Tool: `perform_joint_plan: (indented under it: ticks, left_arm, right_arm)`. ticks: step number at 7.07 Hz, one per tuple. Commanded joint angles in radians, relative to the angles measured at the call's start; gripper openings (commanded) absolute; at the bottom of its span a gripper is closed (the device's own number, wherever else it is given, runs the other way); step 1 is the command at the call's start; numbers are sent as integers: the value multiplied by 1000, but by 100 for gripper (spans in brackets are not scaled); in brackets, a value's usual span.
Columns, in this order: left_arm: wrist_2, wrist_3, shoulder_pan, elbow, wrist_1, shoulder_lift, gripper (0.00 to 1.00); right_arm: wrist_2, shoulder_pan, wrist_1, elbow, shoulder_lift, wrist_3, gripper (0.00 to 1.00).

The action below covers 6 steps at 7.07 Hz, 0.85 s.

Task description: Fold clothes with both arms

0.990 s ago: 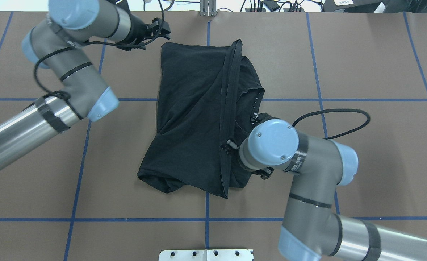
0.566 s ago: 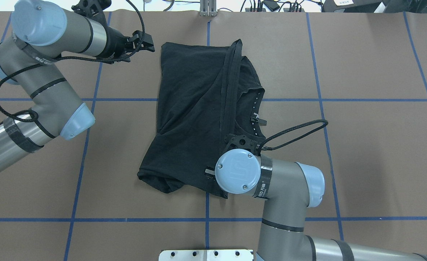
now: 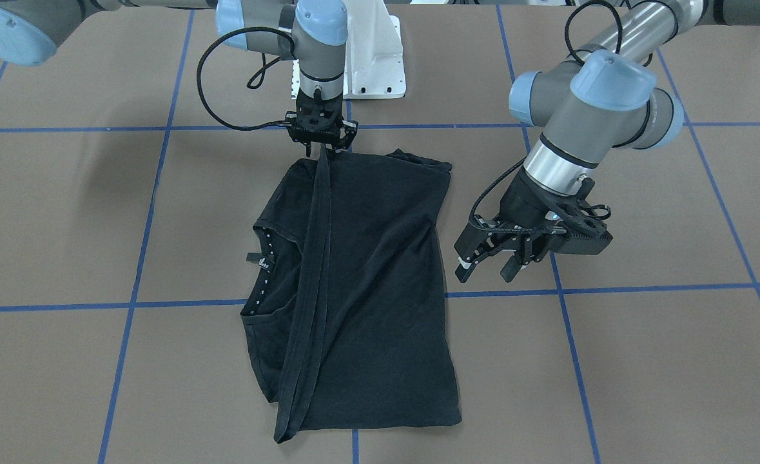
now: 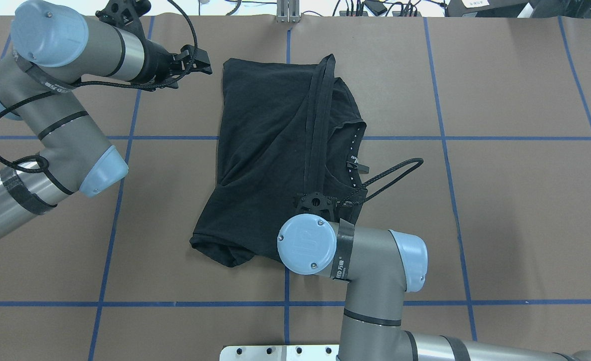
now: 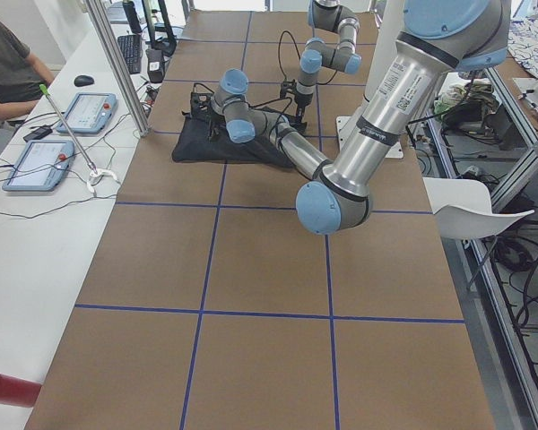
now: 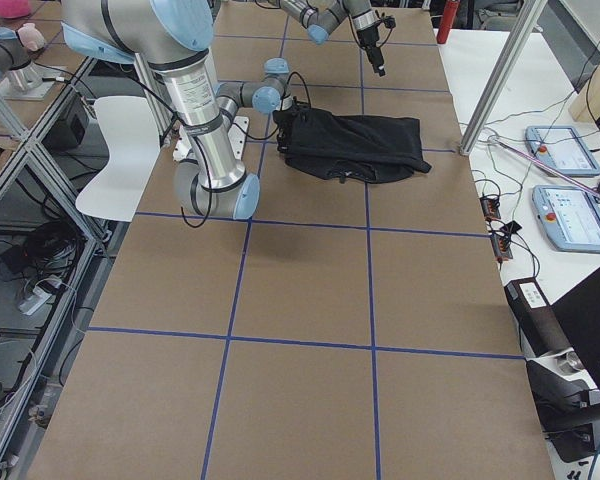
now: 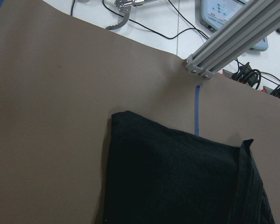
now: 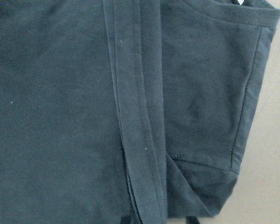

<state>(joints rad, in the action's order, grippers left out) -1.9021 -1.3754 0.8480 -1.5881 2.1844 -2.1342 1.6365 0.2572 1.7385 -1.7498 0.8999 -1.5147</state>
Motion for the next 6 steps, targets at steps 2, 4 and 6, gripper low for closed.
perform_joint_plan:
  ticks: [2, 4, 6]
  left_arm:
    - [0, -8, -1, 0, 0, 0, 91]
    - [0, -10, 0, -1, -2, 0, 91]
    - [0, -24, 0, -6, -2, -1, 91]
  right_arm:
    - [-1, -6, 30, 18, -21, 19, 0]
    - [3, 7, 36, 6, -21, 19, 0]
    - [12, 28, 132, -98, 20, 19, 0]
